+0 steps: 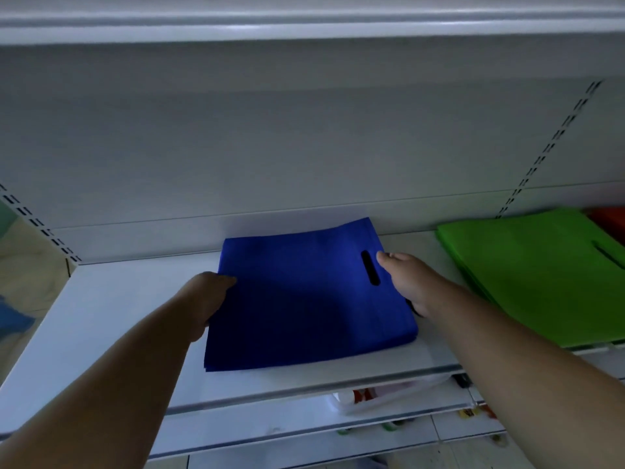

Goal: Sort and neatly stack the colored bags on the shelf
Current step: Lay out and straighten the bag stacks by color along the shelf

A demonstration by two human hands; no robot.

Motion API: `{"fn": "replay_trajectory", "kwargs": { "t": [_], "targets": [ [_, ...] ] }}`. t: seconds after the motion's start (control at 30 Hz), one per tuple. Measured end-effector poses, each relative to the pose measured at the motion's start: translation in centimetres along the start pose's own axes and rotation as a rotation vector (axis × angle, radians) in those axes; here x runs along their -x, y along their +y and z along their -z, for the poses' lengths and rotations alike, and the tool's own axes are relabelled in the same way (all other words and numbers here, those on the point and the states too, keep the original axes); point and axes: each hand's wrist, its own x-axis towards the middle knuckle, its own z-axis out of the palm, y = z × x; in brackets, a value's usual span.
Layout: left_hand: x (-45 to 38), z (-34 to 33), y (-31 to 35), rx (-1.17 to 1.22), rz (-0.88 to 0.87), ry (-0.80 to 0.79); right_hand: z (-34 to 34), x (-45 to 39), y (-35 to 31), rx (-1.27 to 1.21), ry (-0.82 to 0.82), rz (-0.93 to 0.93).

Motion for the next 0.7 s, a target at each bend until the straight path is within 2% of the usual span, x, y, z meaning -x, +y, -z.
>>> {"fn": "replay_trajectory", "kwargs": {
  "t": [0.13,0.33,0.47,0.7],
  "targets": [
    [-1.1,-0.7,1.2,-0.126,-0.135,0.057,-0.8,-2.8,-0.4,0.045,0.049,-0.001],
    [-1.2,0.0,0.2,0.074,-0.251,0.046,-0.9,-2.4,0.5,0.127,0.148,0.178],
    [-1.4,-0.2,-0.4,0.100,-0.180,0.015,-1.1,-2.1,0.8,0.126,0.135,0.159],
    [-1.0,-0.1,-1.4,0.140,-0.153,0.089,-0.7,-1.0,1.6,0.060,0.173,0.196]
  ]
}}
